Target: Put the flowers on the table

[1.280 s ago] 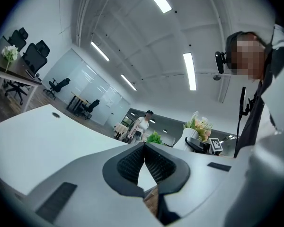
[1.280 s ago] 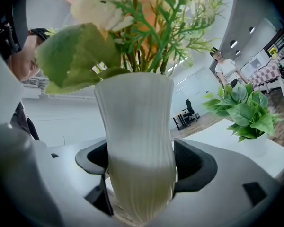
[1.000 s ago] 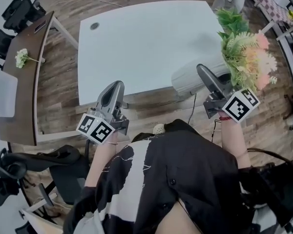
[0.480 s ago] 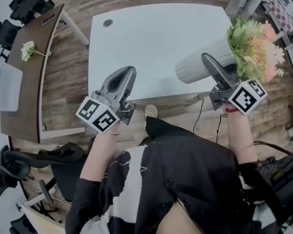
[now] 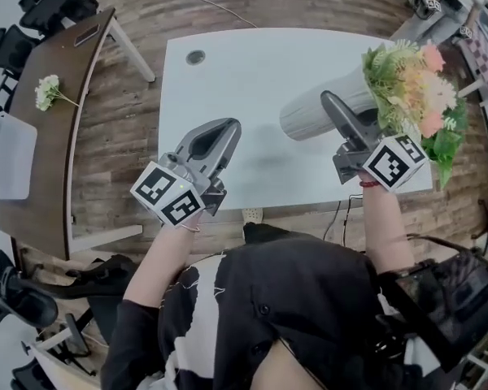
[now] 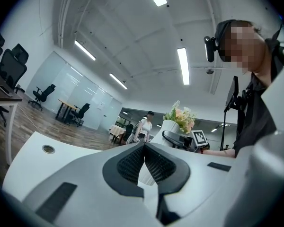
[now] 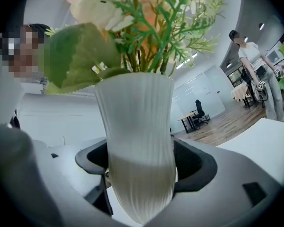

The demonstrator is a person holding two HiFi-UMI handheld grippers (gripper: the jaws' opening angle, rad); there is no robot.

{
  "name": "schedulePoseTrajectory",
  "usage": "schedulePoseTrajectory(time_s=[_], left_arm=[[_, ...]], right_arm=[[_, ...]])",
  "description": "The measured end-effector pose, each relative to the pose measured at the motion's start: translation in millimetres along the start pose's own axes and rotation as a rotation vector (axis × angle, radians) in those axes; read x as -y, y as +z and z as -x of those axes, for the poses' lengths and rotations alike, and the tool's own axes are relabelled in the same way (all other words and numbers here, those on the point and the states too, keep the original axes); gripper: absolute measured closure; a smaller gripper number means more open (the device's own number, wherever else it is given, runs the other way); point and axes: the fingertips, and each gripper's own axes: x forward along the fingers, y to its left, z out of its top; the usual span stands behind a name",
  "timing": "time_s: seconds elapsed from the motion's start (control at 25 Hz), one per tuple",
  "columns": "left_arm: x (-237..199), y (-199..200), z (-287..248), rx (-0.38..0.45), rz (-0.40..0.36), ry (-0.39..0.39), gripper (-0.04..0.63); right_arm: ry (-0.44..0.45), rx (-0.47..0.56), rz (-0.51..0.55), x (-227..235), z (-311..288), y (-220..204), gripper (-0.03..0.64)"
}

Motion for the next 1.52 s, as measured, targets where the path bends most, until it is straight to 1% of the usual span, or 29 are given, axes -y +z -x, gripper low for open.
schedulePoseTrajectory(time_s=[0.2,0.4,0.64,0.84,0.92,1.04,1.12,1.24,1.52], left_arm=[[-37.7,1.1,-13.4,-0.016,0.014,0.005,0.581],[-68.2,-5.2,-27.2,-0.036,0.032,0.017,0.581],[-101.9,-10.0,-33.5,-0.057,0.067,0.038,0.581],[-124.2,-11.6,-36.2,-0.046,0.097,0.065,0.581],[-132.6,-12.9,-36.4,-0.038,0.113,0.087,0.581],[-146.4,-17.5,-35.3,-0.020,0.156,0.129,0.581],[-153.6,-22.8,-35.8,-0.023,0.178,0.147,0.581],[-158.1,-31.8,-35.9,-0.037,0.190,0.157,0.581],[-156.6,-40.4,-42.8,-0.060,0.201,0.148,0.581]], right_arm=[[-0.012,-0.008,0.012,11.3,-50.0,-1.6,0.219],[0.023,-0.022,-0.030,33.3,-90.2,-19.3,0.219],[0.004,-0.036,-0.062,48.3,-138.0,-24.8,0.219],[-0.013,-0.047,-0.051,62.7,-168.9,-30.4,0.219],[-0.011,-0.042,-0.058,66.5,-179.8,-30.0,0.219],[-0.008,-0.039,-0.062,72.3,-196.1,-31.5,0.219],[-0.014,-0.043,-0.053,78.5,-205.6,-34.6,0.219],[-0.032,-0.040,-0.046,87.3,-213.2,-42.1,0.219],[-0.065,-0.065,-0.038,100.3,-222.1,-59.9,0.219]])
